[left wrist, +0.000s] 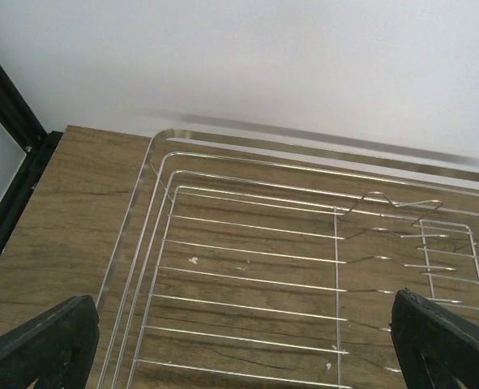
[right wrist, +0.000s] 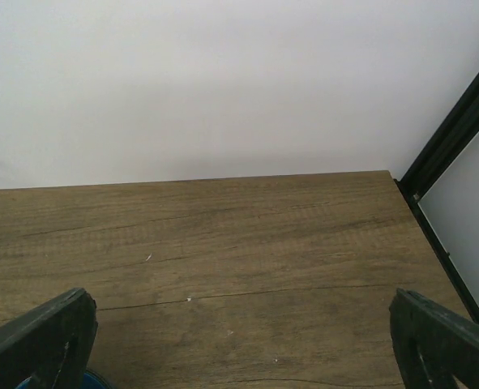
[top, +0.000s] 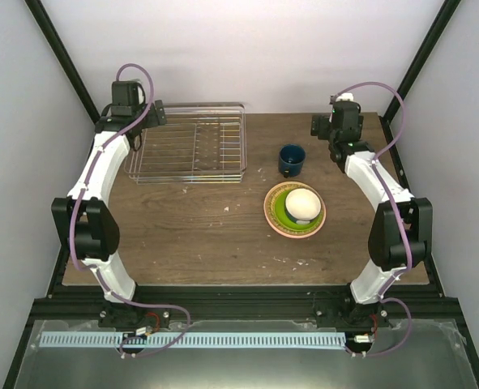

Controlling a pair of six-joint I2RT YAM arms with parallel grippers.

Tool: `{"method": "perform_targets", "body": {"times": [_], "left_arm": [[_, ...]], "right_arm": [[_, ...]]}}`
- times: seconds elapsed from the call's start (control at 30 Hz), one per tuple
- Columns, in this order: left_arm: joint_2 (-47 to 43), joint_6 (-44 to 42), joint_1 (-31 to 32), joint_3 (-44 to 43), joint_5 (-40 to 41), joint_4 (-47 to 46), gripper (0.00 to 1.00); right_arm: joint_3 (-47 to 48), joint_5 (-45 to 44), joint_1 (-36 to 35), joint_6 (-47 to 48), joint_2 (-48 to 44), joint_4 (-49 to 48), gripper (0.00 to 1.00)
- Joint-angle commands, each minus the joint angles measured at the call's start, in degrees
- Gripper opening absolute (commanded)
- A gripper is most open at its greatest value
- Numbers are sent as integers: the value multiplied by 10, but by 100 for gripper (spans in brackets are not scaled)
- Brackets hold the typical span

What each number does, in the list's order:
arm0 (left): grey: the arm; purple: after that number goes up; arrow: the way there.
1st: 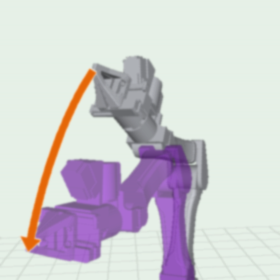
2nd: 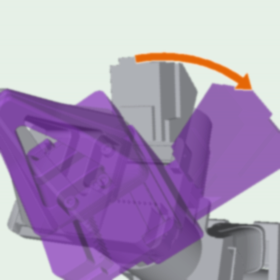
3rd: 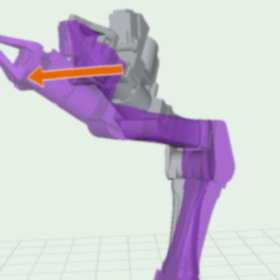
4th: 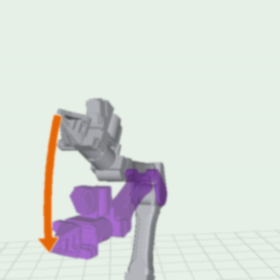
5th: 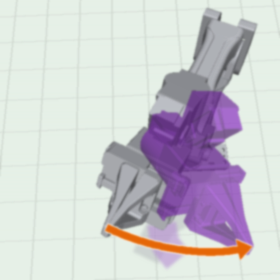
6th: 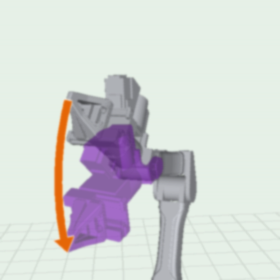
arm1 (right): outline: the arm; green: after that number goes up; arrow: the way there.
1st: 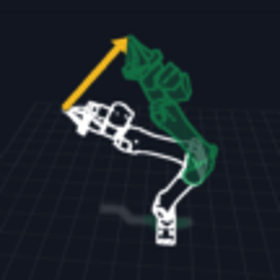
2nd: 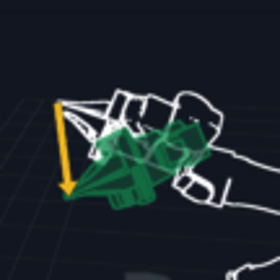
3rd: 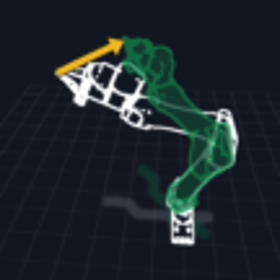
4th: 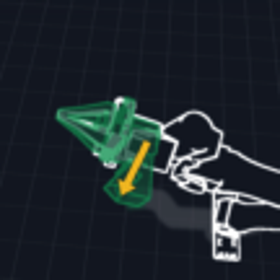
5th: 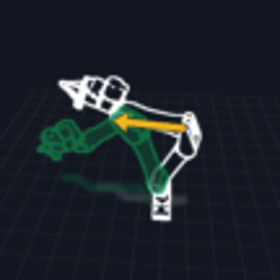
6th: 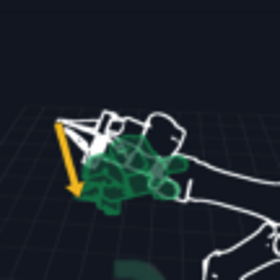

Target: Load the mixed dishes into the dish rack

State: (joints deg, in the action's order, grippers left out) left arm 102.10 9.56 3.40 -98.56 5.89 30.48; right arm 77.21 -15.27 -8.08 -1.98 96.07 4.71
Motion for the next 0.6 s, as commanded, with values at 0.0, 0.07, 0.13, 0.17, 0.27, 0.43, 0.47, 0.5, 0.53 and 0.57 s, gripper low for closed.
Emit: {"method": "perform_targets", "body": {"times": [0.0, 0.07, 0.13, 0.17, 0.27, 0.43, 0.47, 0.5, 0.53, 0.57], "left_arm": [[1, -6, 1, -2, 14, -3, 100], [0, -5, 1, -1, 12, -6, 100], [0, -10, 1, 1, 3, -11, 100], [0, -15, 1, 2, -4, -12, 100], [-3, -37, 1, 9, -33, -12, 100], [13, -44, 1, -8, -86, 9, 100], [20, -38, 1, -14, -92, 17, 100], [27, -32, 1, -17, -99, 19, 100], [37, -25, 1, -20, -107, 20, 100], [45, -17, 1, -24, -112, 21, 100]], "right_arm": [[25, -13, -4, 6, 4, 1, 100], [26, -13, -4, 6, 5, 2, 100], [26, -14, -4, 4, 5, 4, 100], [25, -13, -4, 4, 4, 4, 100], [26, -13, -4, 3, 2, 5, 100], [25, -15, -4, 3, 1, 8, 100], [25, -16, -5, 2, 1, 9, 100], [25, -16, -5, 2, 0, 11, 100], [26, -17, -4, 2, -1, 12, 100], [26, -17, -4, 1, -2, 13, 100]]}}
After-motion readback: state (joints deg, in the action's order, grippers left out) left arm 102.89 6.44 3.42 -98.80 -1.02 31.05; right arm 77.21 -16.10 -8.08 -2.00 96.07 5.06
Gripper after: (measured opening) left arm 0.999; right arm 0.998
